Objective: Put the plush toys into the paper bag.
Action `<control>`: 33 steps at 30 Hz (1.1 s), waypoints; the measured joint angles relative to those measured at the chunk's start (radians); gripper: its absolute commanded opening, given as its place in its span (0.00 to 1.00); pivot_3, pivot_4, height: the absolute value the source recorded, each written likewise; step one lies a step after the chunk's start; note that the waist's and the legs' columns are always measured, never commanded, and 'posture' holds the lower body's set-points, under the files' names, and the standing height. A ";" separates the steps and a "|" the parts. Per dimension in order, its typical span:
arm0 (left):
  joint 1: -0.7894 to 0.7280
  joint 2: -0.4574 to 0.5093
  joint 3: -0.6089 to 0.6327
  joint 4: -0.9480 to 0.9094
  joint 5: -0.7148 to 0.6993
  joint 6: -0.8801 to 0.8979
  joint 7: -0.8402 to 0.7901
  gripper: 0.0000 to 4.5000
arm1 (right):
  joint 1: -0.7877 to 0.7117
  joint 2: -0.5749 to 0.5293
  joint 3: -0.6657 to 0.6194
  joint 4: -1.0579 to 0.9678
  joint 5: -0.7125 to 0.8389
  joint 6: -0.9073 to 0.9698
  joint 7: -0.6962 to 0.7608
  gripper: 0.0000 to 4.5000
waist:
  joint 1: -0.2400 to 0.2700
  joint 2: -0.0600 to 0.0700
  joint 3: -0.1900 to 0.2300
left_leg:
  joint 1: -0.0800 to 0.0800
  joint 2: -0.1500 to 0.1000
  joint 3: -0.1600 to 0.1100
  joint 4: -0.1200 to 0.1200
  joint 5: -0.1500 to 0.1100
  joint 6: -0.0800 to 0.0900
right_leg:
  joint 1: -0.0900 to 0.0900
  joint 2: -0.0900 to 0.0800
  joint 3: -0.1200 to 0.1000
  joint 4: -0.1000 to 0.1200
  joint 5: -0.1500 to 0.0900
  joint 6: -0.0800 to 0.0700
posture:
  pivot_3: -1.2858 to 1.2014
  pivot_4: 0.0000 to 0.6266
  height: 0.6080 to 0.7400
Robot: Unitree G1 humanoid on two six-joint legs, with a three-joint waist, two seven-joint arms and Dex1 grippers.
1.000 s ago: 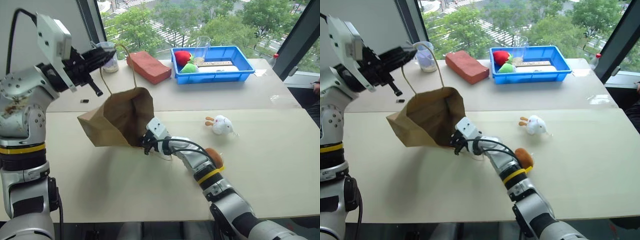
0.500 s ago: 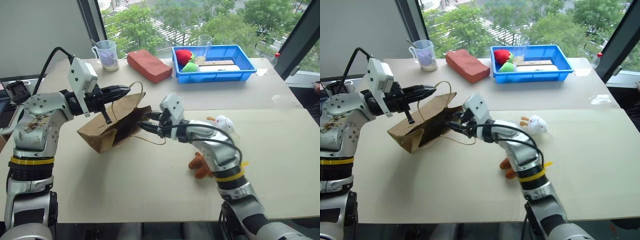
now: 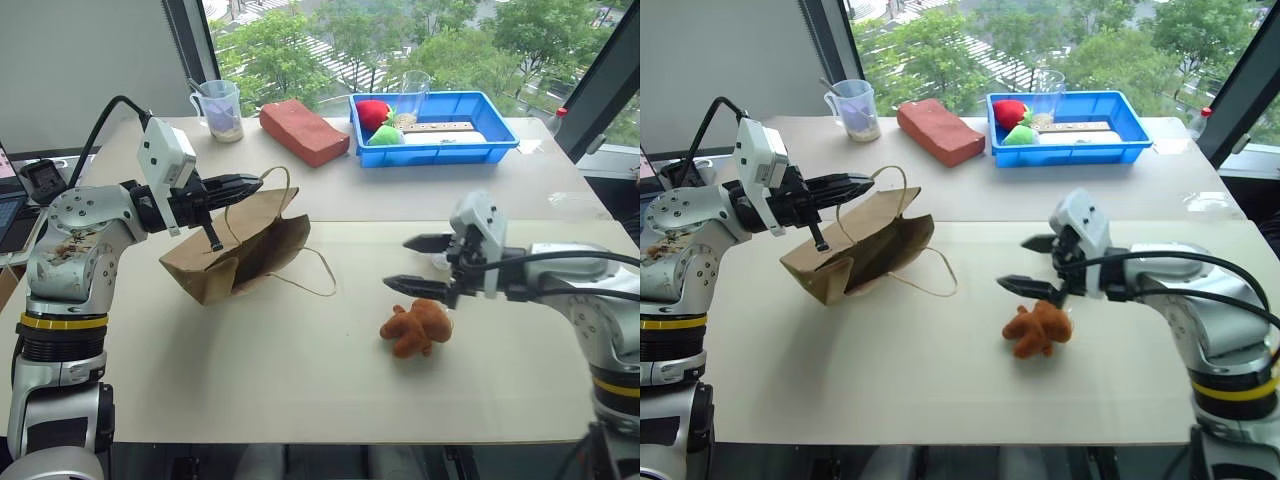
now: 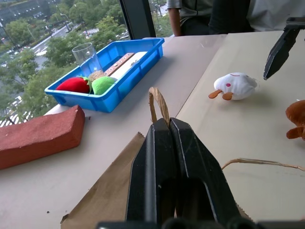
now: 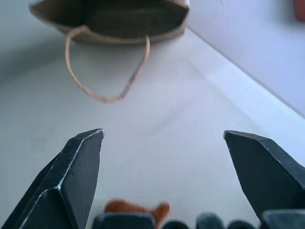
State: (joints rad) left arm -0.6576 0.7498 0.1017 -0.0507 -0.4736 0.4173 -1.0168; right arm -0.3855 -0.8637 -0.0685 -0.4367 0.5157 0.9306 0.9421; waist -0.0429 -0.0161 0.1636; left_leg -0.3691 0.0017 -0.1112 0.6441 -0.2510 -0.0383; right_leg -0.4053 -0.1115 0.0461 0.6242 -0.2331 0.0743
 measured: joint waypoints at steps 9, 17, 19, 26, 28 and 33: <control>0.000 0.012 -0.001 -0.001 0.000 0.018 -0.011 0.00 | 0.168 -0.066 0.062 0.110 -0.081 -0.121 0.047 0.99 | -0.001 -0.001 0.000 | 0.000 0.000 0.001 0.001 0.000 0.000 | 0.000 0.000 0.000 0.000 0.000 0.000 | 0.52 0.24 1.00; 0.000 0.026 0.000 -0.020 0.000 0.042 -0.012 0.00 | 0.183 -0.034 0.082 0.137 -0.070 -0.121 0.050 0.51 | 0.002 -0.001 0.000 | 0.000 0.000 0.001 0.001 0.000 0.000 | 0.001 0.000 0.000 0.000 0.000 0.000 | 0.52 0.24 1.00; 0.001 0.028 0.000 -0.021 0.000 0.044 -0.010 0.00 | 0.176 -0.031 0.083 0.137 -0.063 -0.117 0.050 0.36 | 0.002 -0.001 0.001 | 0.000 0.000 0.001 0.001 0.000 0.000 | 0.001 0.000 0.000 0.000 0.000 0.000 | 0.52 0.24 1.00; 0.009 0.029 0.002 -0.029 0.000 0.044 0.002 0.00 | 0.133 -0.019 0.090 0.135 -0.028 -0.080 0.050 0.00 | 0.001 -0.001 0.001 | 0.000 0.000 0.001 0.001 0.000 0.000 | 0.001 0.000 0.000 0.000 0.000 0.000 | 0.52 0.24 1.00; 0.010 0.029 0.002 -0.031 0.000 0.044 0.003 0.00 | 0.082 -0.006 0.080 0.122 0.021 -0.040 0.051 0.00 | 0.000 -0.001 0.001 | 0.000 0.000 0.001 0.002 0.000 0.000 | 0.001 0.000 0.000 0.000 0.000 0.000 | 0.52 0.24 1.00; 0.010 0.029 0.003 -0.030 0.000 0.041 0.004 0.00 | -0.058 0.086 0.050 0.070 0.103 0.039 -0.019 0.00 | 0.000 -0.001 0.001 | 0.000 0.000 0.000 0.001 0.000 0.000 | 0.001 0.000 0.000 0.000 0.000 0.000 | 0.52 0.24 1.00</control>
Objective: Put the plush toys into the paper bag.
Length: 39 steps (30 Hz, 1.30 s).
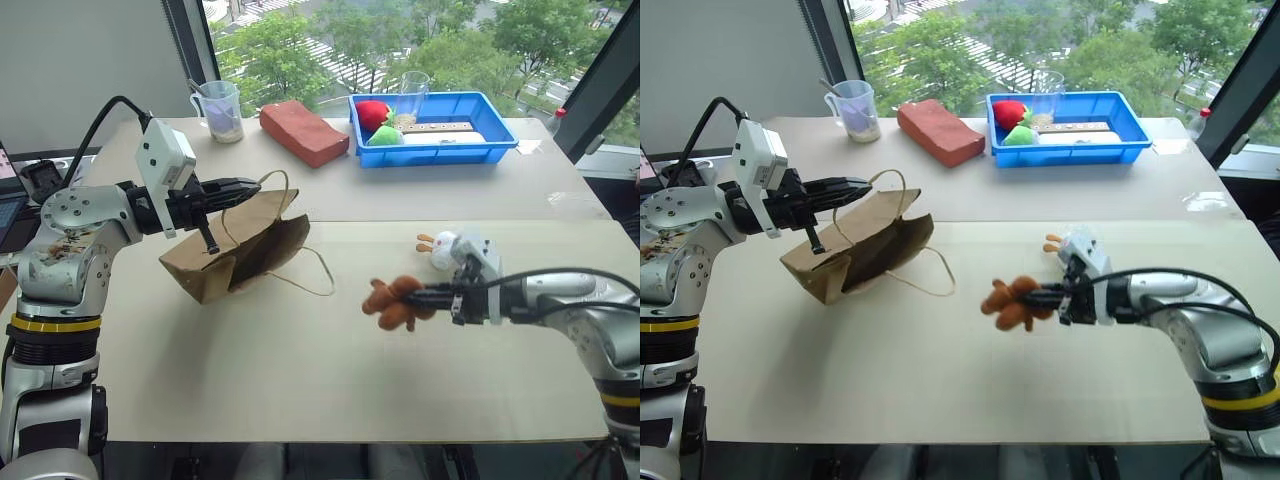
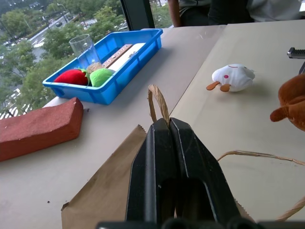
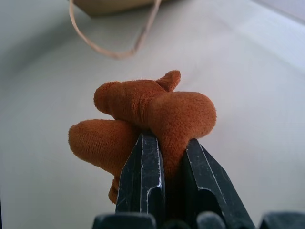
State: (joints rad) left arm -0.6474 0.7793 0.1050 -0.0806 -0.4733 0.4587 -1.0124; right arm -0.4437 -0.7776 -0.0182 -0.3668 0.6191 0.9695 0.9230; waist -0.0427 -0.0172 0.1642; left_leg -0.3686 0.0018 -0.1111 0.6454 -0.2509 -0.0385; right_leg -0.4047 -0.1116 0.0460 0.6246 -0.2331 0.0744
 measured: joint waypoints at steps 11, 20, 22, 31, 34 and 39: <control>-0.026 -0.009 -0.007 0.021 0.001 -0.013 -0.014 0.00 | -0.241 0.357 0.092 0.068 0.012 0.066 -0.257 0.00 | 0.002 0.000 0.000 | -0.001 0.000 0.000 0.000 0.000 0.000 | -0.001 0.000 0.000 0.005 0.000 0.000 | 0.52 0.24 1.00; -0.052 -0.035 -0.020 0.030 0.000 -0.018 -0.020 0.00 | -0.326 0.514 0.247 0.255 -0.117 -0.017 -0.307 0.00 | -0.014 0.000 0.000 | -0.001 0.000 0.000 -0.001 0.000 0.000 | -0.002 0.000 0.000 0.006 0.000 0.000 | 0.52 0.24 1.00; -0.053 -0.045 -0.020 0.028 -0.002 -0.017 -0.019 0.00 | -0.335 0.544 0.272 0.294 -0.149 -0.038 -0.316 0.00 | -0.015 0.000 0.000 | -0.001 0.000 -0.001 -0.001 0.000 0.000 | -0.003 0.000 0.000 0.006 0.000 0.000 | 0.52 0.24 1.00; -0.068 -0.106 -0.022 -0.025 -0.040 0.006 0.005 0.00 | -0.365 0.744 0.339 0.497 -0.273 -0.133 -0.389 0.00 | -0.028 0.000 0.000 | -0.001 0.000 -0.001 -0.001 0.000 0.000 | -0.004 0.000 0.000 0.008 0.000 0.000 | 0.52 0.24 1.00; -0.068 -0.107 -0.023 -0.043 -0.046 0.024 0.004 0.00 | -0.391 0.824 0.321 0.595 -0.306 -0.194 -0.442 0.00 | -0.030 0.001 0.000 | -0.001 0.000 -0.001 -0.002 0.000 -0.001 | -0.005 0.000 0.000 0.008 0.000 0.000 | 0.52 0.24 1.00; -0.068 -0.106 -0.024 -0.050 -0.064 0.046 0.003 0.00 | -0.404 0.868 0.288 0.700 -0.355 -0.291 -0.496 0.00 | -0.026 0.001 0.000 | -0.001 0.000 -0.001 -0.002 0.000 -0.001 | -0.005 0.000 0.000 0.008 0.000 0.000 | 0.52 0.24 1.00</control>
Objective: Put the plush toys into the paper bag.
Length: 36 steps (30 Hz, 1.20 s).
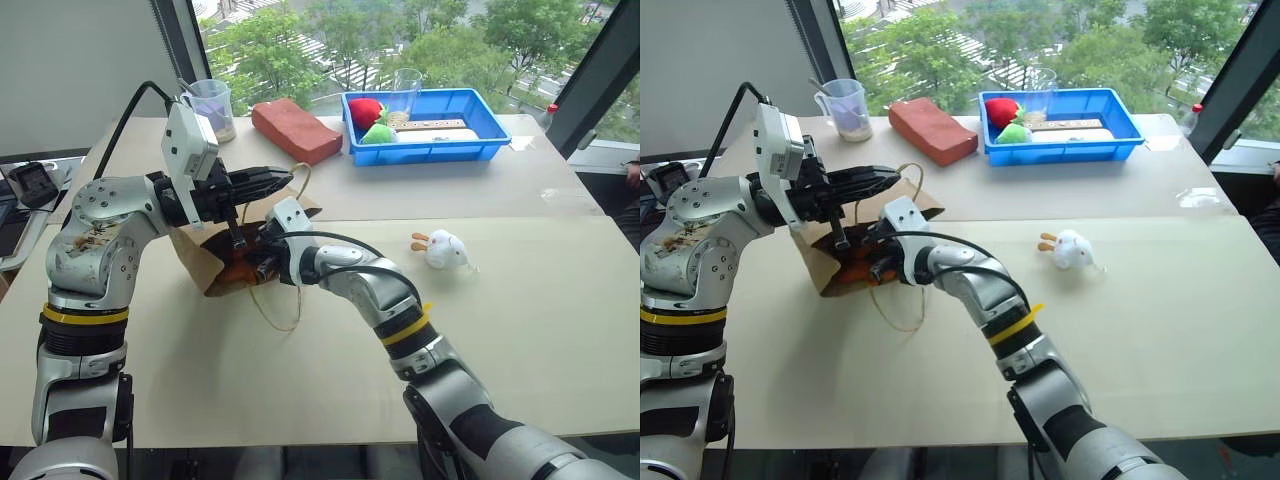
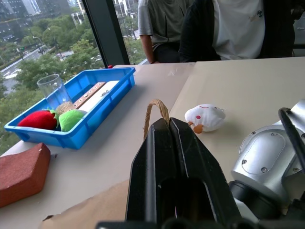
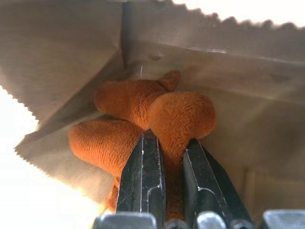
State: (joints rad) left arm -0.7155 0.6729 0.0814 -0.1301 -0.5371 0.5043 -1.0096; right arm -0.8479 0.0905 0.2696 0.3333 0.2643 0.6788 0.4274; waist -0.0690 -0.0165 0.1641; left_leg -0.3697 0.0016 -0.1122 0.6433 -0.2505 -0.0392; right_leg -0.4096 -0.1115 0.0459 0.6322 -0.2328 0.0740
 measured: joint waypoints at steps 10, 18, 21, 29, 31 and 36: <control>0.014 0.011 0.009 -0.011 -0.016 0.029 0.016 0.00 | 0.040 -0.046 -0.049 -0.168 -0.010 -0.061 0.011 0.00 | -0.004 0.000 0.000 | 0.000 0.000 0.000 -0.001 0.000 0.000 | -0.002 0.000 0.000 0.001 0.000 0.000 | 0.52 0.24 1.00; -0.002 -0.006 0.017 -0.019 -0.074 0.104 0.046 0.00 | 0.044 -0.085 0.006 -0.138 -0.051 -0.038 0.051 0.00 | -0.004 0.000 0.000 | 0.000 0.000 0.000 0.000 0.000 0.000 | -0.002 0.000 0.000 0.001 0.000 0.000 | 0.52 0.24 1.00; -0.007 -0.006 0.017 -0.019 -0.074 0.106 0.047 0.00 | 0.066 -0.087 0.033 -0.118 -0.054 -0.019 0.082 0.39 | -0.005 0.000 0.000 | 0.000 0.000 0.000 -0.001 0.000 0.000 | -0.002 0.000 0.000 0.002 0.000 0.000 | 0.52 0.24 1.00; -0.007 -0.003 0.013 -0.009 -0.044 0.079 0.046 0.00 | 0.106 -0.166 0.038 -0.264 -0.033 0.036 0.193 1.00 | -0.001 0.000 0.000 | 0.000 0.000 0.000 -0.001 0.000 0.000 | -0.001 0.000 0.000 0.001 0.000 0.000 | 0.52 0.24 1.00; -0.007 -0.003 0.013 -0.009 -0.038 0.072 0.045 0.00 | 0.113 -0.191 0.037 -0.303 -0.022 0.056 0.207 1.00 | -0.001 0.000 0.000 | 0.000 0.000 0.000 -0.001 0.000 0.000 | -0.001 0.000 0.000 0.000 0.000 0.000 | 0.52 0.24 1.00; -0.007 -0.005 0.006 0.013 -0.013 0.047 0.046 0.00 | 0.116 -0.263 0.024 -0.451 -0.001 0.131 0.225 1.00 | -0.001 0.000 0.000 | 0.000 0.000 0.000 -0.001 0.000 0.000 | -0.002 0.000 0.000 0.000 0.000 0.000 | 0.52 0.24 1.00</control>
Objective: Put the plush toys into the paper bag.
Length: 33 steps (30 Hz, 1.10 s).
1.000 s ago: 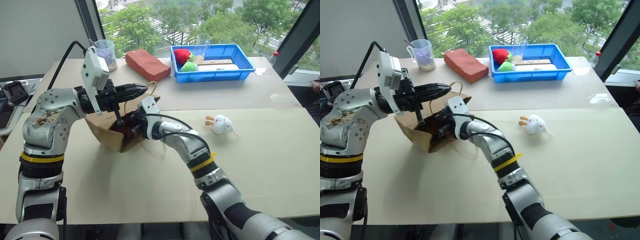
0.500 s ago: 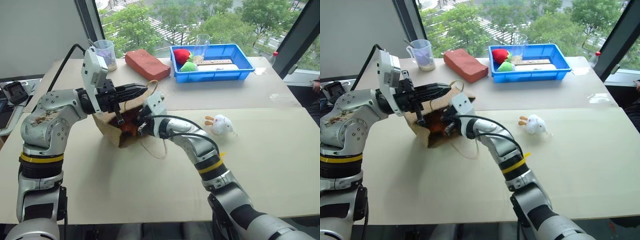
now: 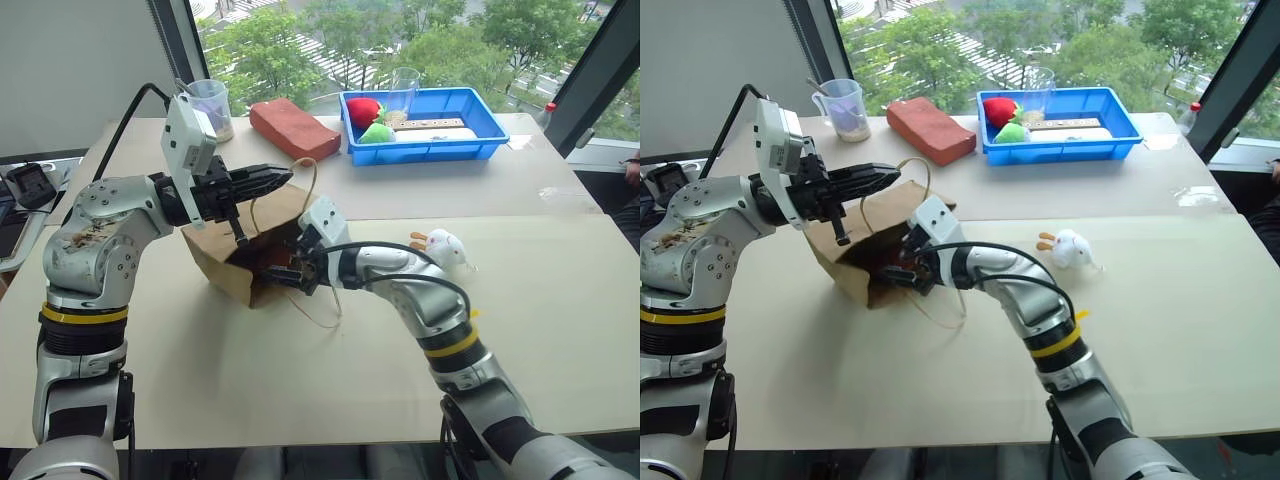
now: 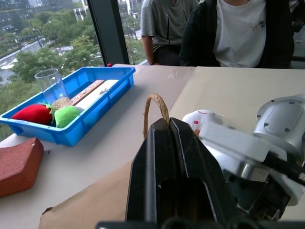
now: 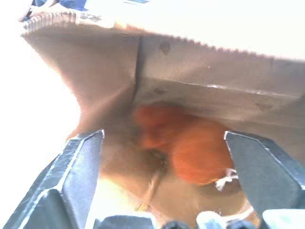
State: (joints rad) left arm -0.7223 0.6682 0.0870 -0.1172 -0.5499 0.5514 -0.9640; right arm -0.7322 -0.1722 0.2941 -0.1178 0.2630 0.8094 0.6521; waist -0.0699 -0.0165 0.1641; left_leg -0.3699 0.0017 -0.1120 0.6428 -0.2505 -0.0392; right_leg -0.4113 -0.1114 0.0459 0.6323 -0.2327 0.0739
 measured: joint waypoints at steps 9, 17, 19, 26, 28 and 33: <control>0.006 -0.002 -0.003 0.017 0.019 -0.021 0.001 0.00 | 0.080 -0.282 -0.202 -0.298 0.180 0.206 0.070 1.00 | 0.020 0.000 0.000 | 0.000 0.000 0.000 0.000 -0.001 0.001 | 0.003 0.000 0.000 -0.003 0.000 0.000 | 0.52 0.24 1.00; 0.012 -0.004 -0.006 0.022 0.035 -0.031 0.000 0.00 | 0.157 -0.436 -0.410 -0.365 0.285 0.288 0.053 1.00 | 0.026 0.000 0.000 | 0.000 0.000 0.001 0.002 0.000 0.001 | 0.004 0.000 0.000 -0.006 0.000 0.000 | 0.52 0.24 1.00; 0.012 -0.006 -0.006 0.025 0.036 -0.033 0.000 0.00 | 0.181 -0.463 -0.411 -0.300 0.239 0.230 0.030 1.00 | 0.028 -0.001 0.000 | 0.000 0.000 0.001 0.002 0.000 0.001 | 0.005 -0.001 0.000 -0.007 0.000 0.000 | 0.52 0.24 1.00; 0.011 -0.008 -0.014 0.035 0.039 -0.048 -0.001 0.00 | 0.236 -0.516 -0.376 -0.018 0.088 0.021 0.001 1.00 | 0.027 -0.001 0.000 | 0.000 0.000 0.001 0.002 0.000 0.001 | 0.005 -0.001 0.000 -0.007 0.000 0.000 | 0.52 0.24 1.00; 0.011 -0.007 -0.014 0.036 0.039 -0.048 -0.002 0.00 | 0.236 -0.516 -0.352 0.079 0.049 -0.025 -0.002 1.00 | 0.026 -0.001 0.000 | 0.000 0.000 0.002 0.002 0.000 0.001 | 0.005 -0.001 0.000 -0.007 0.000 0.000 | 0.52 0.24 1.00; 0.012 -0.001 -0.014 0.034 0.039 -0.048 -0.002 0.00 | 0.226 -0.517 -0.339 0.200 -0.011 -0.090 -0.010 1.00 | 0.026 -0.001 0.000 | 0.000 0.000 0.002 0.002 0.000 0.001 | 0.005 -0.001 0.000 -0.007 0.000 0.000 | 0.52 0.24 1.00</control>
State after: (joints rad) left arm -0.7103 0.6674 0.0727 -0.0832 -0.5112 0.5036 -0.9657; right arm -0.5065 -0.6888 -0.0450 0.0821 0.2521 0.7193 0.6420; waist -0.0439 -0.0171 0.1646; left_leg -0.3696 0.0014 -0.1104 0.6451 -0.2509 -0.0384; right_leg -0.4063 -0.1121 0.0462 0.6249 -0.2328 0.0739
